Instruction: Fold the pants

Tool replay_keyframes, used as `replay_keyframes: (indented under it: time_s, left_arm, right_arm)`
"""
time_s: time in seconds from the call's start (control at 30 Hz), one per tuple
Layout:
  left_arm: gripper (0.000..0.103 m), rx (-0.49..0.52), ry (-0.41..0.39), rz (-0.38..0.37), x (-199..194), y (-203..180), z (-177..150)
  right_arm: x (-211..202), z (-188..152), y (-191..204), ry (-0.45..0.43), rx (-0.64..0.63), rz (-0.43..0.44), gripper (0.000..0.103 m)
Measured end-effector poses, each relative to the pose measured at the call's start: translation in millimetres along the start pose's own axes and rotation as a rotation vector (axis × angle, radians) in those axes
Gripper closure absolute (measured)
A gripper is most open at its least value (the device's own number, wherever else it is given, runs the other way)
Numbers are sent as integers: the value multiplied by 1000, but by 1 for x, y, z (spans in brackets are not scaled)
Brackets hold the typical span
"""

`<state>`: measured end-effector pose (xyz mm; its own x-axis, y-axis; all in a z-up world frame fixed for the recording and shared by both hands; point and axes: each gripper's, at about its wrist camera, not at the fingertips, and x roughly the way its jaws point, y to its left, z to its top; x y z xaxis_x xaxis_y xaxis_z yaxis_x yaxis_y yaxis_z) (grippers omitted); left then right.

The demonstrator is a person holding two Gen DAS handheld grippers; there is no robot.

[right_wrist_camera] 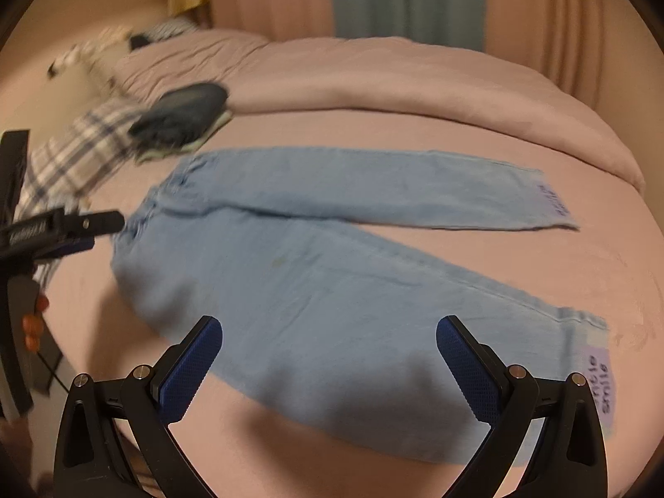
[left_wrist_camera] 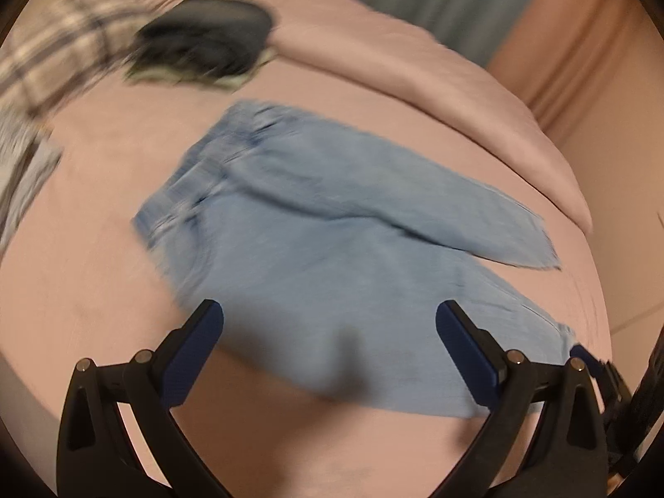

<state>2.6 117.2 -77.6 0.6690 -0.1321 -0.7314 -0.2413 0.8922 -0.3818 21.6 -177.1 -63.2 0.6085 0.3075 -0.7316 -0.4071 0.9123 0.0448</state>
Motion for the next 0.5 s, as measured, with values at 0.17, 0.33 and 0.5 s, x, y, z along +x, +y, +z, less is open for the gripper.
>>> replay_keyframes:
  time_s: [0.17, 0.33, 0.5]
  left_arm:
    - [1, -190, 88, 53, -2, 56, -10]
    - [13, -382, 96, -3, 10, 92, -14]
    - [45, -419, 65, -44, 26, 102, -11]
  right_arm:
    - [18, -8, 35, 80, -156, 51, 0]
    - [36, -11, 85, 27, -323, 155, 0]
    - [55, -15, 128, 11, -467, 247, 18]
